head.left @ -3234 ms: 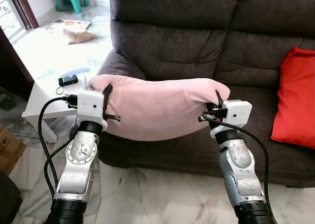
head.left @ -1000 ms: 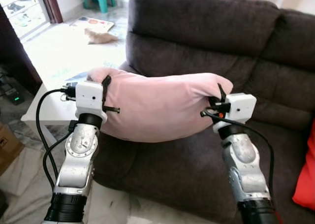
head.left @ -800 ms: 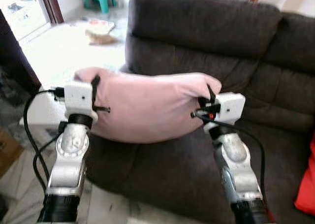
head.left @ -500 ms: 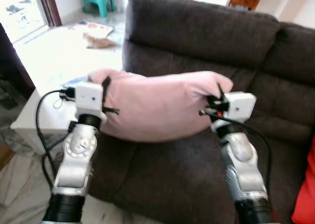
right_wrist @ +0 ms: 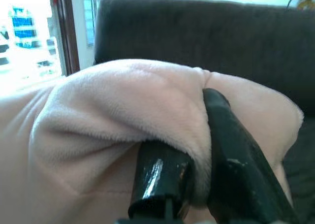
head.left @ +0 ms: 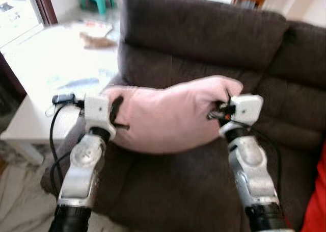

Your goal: Move the pillow to the sofa from floor

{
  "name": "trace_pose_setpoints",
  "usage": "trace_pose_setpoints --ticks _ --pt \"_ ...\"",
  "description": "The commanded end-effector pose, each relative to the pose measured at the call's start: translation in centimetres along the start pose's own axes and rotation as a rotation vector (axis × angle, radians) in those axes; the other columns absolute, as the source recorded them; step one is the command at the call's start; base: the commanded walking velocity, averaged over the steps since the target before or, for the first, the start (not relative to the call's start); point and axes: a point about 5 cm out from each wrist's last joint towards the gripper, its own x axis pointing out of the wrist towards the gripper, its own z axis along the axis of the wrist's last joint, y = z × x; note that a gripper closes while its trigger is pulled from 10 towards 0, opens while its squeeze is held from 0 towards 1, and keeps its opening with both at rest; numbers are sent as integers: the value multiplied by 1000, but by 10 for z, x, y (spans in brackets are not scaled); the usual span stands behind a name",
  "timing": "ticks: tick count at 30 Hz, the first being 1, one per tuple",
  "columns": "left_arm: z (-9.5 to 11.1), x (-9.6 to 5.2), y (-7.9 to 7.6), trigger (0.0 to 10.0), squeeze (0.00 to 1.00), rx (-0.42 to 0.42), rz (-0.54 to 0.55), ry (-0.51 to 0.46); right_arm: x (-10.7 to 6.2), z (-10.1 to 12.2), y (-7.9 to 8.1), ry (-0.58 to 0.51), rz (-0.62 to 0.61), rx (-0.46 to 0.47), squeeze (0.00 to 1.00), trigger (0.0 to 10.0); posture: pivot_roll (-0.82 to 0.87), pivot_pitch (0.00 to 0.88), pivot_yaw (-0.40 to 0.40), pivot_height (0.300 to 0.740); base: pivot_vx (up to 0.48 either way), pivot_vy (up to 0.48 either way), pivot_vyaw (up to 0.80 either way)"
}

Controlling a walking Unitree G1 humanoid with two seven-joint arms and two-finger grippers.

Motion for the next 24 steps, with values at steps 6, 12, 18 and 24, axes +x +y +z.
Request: trace_pose_setpoints --ticks 6,12,18,24 --pt "13 -5 -32 10000 0 -88 -324 45 19 5 -7 28 33 -83 0 10000 18 77 -87 740 0 0 0" --pt "18 -5 -41 10000 0 -145 -371 43 33 6 -10 38 28 -91 0 10000 17 80 -89 740 0 0 0" --pt "24 -14 -54 10000 0 -151 -535 92 45 10 -8 36 54 -88 0 10000 24 85 -91 740 0 0 0" --pt "11 -23 -55 10000 0 -90 -590 177 50 8 1 49 127 -81 0 10000 29 84 -94 740 0 0 0"
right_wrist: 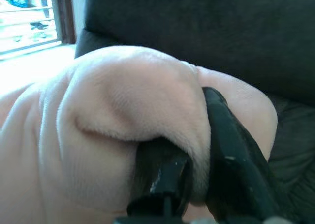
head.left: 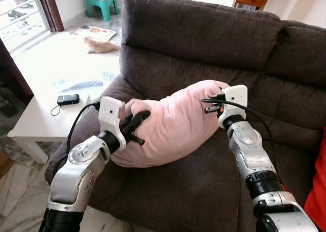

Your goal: Move the pillow to the sofa from floor

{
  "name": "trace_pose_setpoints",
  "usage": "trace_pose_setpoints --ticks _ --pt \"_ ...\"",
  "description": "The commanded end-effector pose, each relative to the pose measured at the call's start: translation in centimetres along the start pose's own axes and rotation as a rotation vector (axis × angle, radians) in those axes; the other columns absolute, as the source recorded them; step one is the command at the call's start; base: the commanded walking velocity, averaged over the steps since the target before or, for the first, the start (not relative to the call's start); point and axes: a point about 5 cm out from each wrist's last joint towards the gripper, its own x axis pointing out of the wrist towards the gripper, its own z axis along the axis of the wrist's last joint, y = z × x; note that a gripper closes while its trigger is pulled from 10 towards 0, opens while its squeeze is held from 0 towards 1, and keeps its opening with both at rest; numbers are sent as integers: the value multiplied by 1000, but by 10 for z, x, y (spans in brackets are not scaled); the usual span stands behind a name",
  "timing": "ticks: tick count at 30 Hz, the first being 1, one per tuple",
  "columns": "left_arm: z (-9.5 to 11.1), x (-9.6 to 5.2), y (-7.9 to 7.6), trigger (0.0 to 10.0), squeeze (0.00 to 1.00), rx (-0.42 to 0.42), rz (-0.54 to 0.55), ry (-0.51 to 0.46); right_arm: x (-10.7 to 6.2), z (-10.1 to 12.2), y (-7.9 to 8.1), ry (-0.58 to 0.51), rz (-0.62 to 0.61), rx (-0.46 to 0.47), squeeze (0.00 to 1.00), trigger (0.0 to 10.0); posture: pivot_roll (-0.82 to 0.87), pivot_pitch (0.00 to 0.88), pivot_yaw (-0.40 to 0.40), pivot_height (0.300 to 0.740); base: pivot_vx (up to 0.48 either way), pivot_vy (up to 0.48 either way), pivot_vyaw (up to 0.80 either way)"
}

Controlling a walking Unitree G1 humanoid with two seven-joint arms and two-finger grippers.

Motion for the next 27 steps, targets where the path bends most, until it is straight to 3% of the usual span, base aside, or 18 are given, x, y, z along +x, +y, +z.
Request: trace_pose_setpoints --ticks 1,5,7,27 --pt "5 6 -21 10000 0 23 -119 -7 9 18 17 -78 92 -20 0 10000 32 84 -96 740 0 0 0" --pt "0 6 -20 10000 0 12 -103 8 9 14 21 -70 125 -27 27 10000 32 84 -98 740 0 0 0" --pt "-2 6 -21 10000 0 13 -97 11 8 12 22 -71 130 -18 1000 10000 31 82 -97 740 0 0 0" --pt "-6 7 -20 10000 0 3 -88 20 6 7 23 -69 147 -31 1000 10000 31 76 -95 740 0 0 0"
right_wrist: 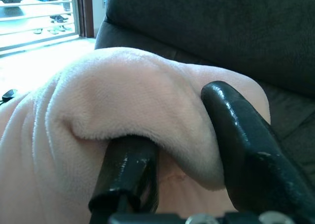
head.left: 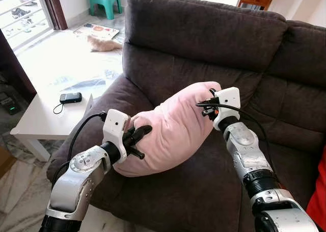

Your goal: Move the pillow to the sofa from floor

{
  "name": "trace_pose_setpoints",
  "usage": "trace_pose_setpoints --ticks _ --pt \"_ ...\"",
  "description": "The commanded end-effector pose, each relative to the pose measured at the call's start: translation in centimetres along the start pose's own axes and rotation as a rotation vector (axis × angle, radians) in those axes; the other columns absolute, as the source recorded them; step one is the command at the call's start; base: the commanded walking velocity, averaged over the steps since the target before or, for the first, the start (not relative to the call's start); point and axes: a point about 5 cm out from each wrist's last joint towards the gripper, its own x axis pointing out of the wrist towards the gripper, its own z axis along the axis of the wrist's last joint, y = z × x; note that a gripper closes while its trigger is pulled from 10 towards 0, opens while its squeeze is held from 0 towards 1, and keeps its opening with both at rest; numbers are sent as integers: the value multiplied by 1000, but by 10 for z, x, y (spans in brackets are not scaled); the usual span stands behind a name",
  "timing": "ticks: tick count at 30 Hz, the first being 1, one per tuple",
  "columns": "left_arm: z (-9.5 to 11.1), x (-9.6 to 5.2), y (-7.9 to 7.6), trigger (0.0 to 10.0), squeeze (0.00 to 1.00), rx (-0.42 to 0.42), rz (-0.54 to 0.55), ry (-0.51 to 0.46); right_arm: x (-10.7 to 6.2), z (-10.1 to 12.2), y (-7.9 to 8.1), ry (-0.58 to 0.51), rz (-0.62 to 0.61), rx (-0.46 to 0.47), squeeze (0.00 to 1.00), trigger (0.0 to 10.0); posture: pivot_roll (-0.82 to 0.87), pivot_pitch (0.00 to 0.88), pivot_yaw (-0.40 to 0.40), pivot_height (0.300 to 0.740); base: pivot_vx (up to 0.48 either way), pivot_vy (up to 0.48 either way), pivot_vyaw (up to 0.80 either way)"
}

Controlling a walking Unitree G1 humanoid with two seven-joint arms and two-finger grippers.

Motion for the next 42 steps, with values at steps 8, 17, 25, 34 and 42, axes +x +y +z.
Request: trace_pose_setpoints --ticks 8,17,25,34,42 --pt "4 8 -18 10000 0 1 -87 -31 7 13 14 -68 77 -38 1000 10000 32 82 -100 740 0 0 0" --pt "3 8 -18 10000 0 -1 -81 -30 7 14 14 -69 72 -48 1000 10000 33 87 -100 740 0 0 0" --pt "0 8 -17 10000 0 -5 -69 -26 7 15 11 -75 42 -71 0 10000 31 90 -99 740 0 0 0" --pt "-11 10 21 10000 0 15 268 10 3 19 -8 -109 -94 -72 0 10000 27 92 -97 740 0 0 0" --pt "-23 -15 74 10000 0 -81 705 -5 -7 8 -13 -83 -135 -70 0 10000 21 92 -96 740 0 0 0"
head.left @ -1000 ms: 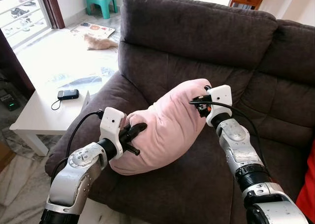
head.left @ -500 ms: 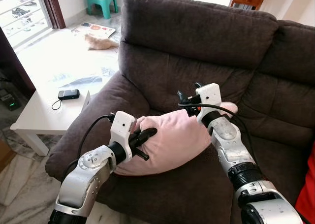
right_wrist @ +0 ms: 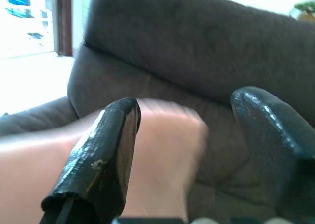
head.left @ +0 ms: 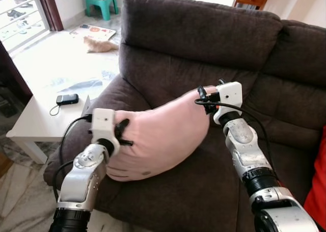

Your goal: Move the pillow to the sofa from floor

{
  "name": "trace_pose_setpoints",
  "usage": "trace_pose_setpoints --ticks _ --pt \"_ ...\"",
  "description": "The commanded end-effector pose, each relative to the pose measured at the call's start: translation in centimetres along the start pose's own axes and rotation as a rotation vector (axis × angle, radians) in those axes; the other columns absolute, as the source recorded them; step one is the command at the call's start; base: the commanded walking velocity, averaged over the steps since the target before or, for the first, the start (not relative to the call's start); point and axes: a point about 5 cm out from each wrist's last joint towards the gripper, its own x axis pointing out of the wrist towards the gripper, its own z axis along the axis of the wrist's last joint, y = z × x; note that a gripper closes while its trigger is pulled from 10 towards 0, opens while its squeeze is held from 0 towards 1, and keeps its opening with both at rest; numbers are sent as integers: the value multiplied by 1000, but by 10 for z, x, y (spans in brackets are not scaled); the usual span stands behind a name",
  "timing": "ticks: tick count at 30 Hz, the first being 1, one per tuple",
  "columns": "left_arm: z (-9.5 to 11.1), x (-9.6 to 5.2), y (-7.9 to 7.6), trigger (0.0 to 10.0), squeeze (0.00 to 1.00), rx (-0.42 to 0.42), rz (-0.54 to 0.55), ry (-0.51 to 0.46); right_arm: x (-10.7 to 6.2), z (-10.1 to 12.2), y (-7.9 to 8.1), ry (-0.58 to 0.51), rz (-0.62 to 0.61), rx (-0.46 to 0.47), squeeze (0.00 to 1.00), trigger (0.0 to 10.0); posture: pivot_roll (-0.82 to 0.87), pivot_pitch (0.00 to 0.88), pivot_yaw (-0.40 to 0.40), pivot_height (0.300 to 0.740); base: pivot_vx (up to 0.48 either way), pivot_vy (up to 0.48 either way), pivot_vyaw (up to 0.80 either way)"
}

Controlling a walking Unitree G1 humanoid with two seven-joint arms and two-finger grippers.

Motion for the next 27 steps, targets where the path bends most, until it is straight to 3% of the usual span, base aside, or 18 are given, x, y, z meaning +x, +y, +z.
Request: trace_pose_setpoints --ticks 1,3,9,12,15,17,19,27 --pt "-3 -1 18 10000 0 -6 114 6 -3 -1 -6 -1 -27 0 0 10000 21 93 -96 740 0 0 0" --pt "-6 -1 21 10000 0 7 134 12 -6 -4 -6 6 -31 -1 0 10000 23 91 -96 740 0 0 0" --pt "-8 -4 30 10000 0 -87 265 -30 -17 -15 -9 33 -52 0 0 10000 17 87 -97 740 0 0 0" --pt "-11 -9 44 10000 0 -168 399 -60 -26 -23 -10 57 -61 1 0 10000 10 84 -95 740 0 0 0" --pt "-15 -10 47 10000 0 -190 427 -63 -31 -27 -10 68 -68 11 0 10000 7 79 -93 740 0 0 0" --pt "-17 -9 44 10000 0 -196 402 -57 -34 -28 -10 73 -72 13 0 10000 6 78 -90 740 0 0 0" --pt "-23 -1 31 10000 0 -206 282 -10 -36 -29 -9 76 -78 19 0 10000 6 77 -90 740 0 0 0" --pt "-15 13 4 10000 0 -145 71 -42 -37 -28 -8 75 -90 30 0 10000 8 80 -93 740 0 0 0"
